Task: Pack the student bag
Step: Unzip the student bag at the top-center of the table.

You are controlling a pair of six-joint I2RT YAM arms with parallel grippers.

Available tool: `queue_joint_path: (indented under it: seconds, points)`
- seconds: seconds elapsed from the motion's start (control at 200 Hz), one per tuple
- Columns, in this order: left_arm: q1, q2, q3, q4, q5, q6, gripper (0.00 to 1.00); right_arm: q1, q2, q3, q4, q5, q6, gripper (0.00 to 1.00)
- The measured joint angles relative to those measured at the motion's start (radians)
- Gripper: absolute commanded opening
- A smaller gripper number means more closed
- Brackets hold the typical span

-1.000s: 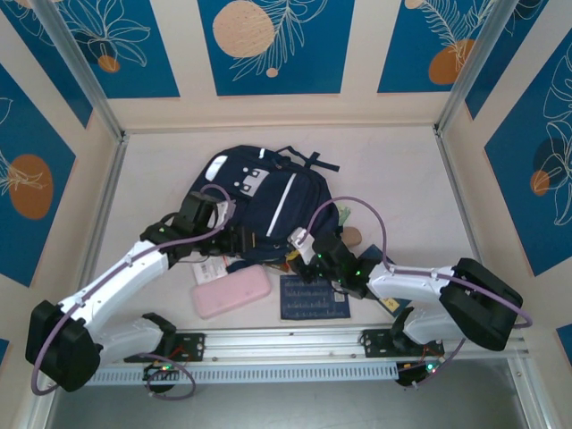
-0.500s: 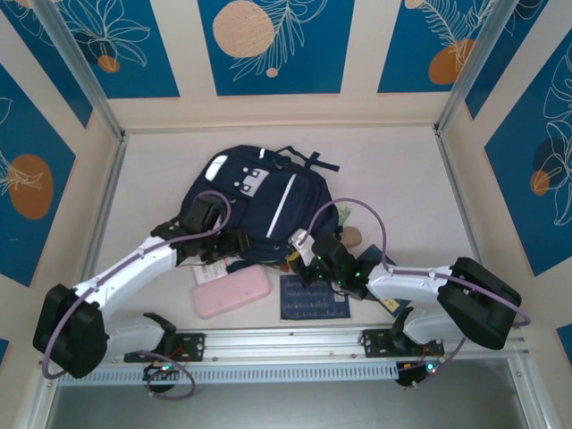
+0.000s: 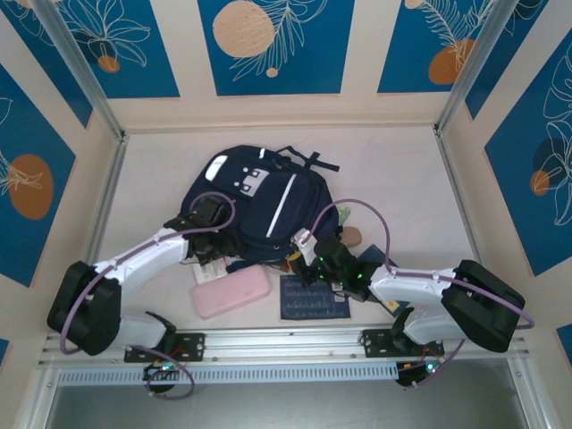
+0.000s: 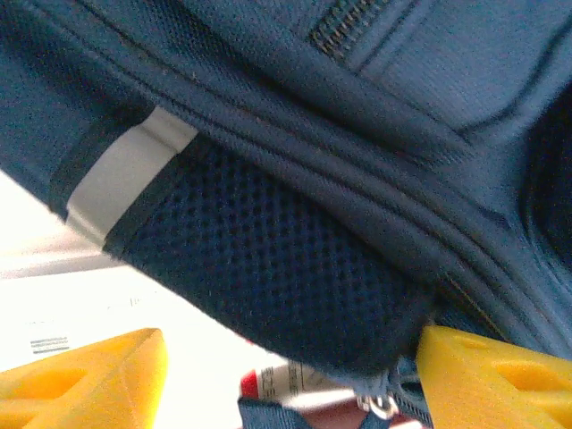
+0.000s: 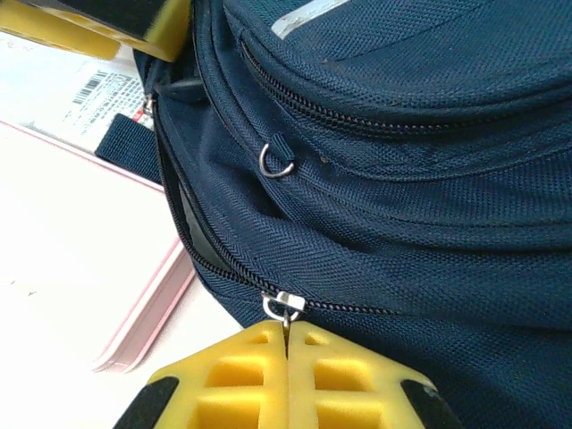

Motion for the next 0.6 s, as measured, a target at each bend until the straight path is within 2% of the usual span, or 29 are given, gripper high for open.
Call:
queue_joint_path:
  seconds: [0.145, 0.32, 0.6]
  points:
    - [0.0, 0.084, 0.051, 0.004, -0.014, -0.01, 0.6, 0.0, -0.007, 0.0, -0.012, -0.004, -0.002, 0.0]
    - [0.004, 0.109, 0.08, -0.01, -0.039, -0.013, 0.59, 0.0, -0.035, 0.014, -0.07, 0.006, -0.022, 0.0]
    - [0.069, 0.133, 0.123, -0.053, -0.049, -0.01, 0.58, 0.0, -0.063, 0.049, -0.158, 0.058, -0.068, 0.0]
